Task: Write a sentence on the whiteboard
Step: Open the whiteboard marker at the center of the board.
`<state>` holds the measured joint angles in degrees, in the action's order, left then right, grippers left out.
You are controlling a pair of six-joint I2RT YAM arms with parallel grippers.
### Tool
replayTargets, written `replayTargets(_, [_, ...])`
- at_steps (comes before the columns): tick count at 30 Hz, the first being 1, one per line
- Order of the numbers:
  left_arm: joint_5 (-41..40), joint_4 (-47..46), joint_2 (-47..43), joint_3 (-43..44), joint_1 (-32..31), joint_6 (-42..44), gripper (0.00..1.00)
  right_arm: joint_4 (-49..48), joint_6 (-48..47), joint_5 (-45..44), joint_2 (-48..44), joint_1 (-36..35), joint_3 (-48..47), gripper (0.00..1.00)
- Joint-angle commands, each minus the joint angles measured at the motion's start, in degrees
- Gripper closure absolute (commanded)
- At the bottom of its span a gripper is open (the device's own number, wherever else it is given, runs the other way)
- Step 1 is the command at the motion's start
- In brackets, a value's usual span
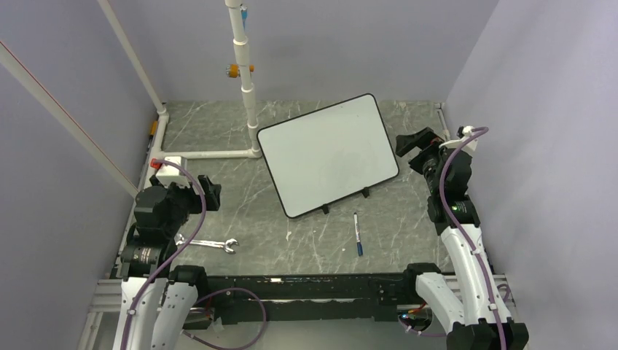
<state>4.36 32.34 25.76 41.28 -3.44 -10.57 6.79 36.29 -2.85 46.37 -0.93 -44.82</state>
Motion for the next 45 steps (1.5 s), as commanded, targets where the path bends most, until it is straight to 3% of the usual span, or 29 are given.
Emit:
replayTargets(1, [2.0,-1.9,0.3,2.1,0.2,0.7,0.01,6.7,2.5,9.3,-1.5,0.1,1.0,0.0])
replayTargets(9, [4.4,-1.9,0.2,2.2,0.2,1.1,0.01,21.4,2.1,17.4,-1.8,-1.8,3.7,0.0])
replayTargets(15, [4.6,-2.3,-0.1,1.9,0.2,1.3,0.01,28.2,1.3,7.7,1.5,-13.5,4.2,0.0])
replayTargets(21, [5.2,-2.3,0.3,1.9,0.2,1.3,0.01,27.2,2.1,3.4,7.6,-21.7,6.1,0.01])
replayTargets(25, [6.2,-2.6,0.3,1.7,0.2,1.6,0.01,26.7,3.0,-0.6,14.2,-28.1,6.0,0.06])
replayTargets(29, [7.1,-2.6,0.5,1.6,0.1,1.9,0.01,26.2,4.0,-3.9,19.7,-31.9,6.1,0.18])
replayTargets(33, [7.4,-2.7,0.5,1.5,0.1,1.9,0.01,24.8,3.9,-4.3,22.4,-32.7,7.1,0.22])
replayTargets(45, [8.1,-3.0,0.1,1.5,0.1,2.1,0.01,22.6,2.9,-5.8,32.0,-33.3,5.2,0.48])
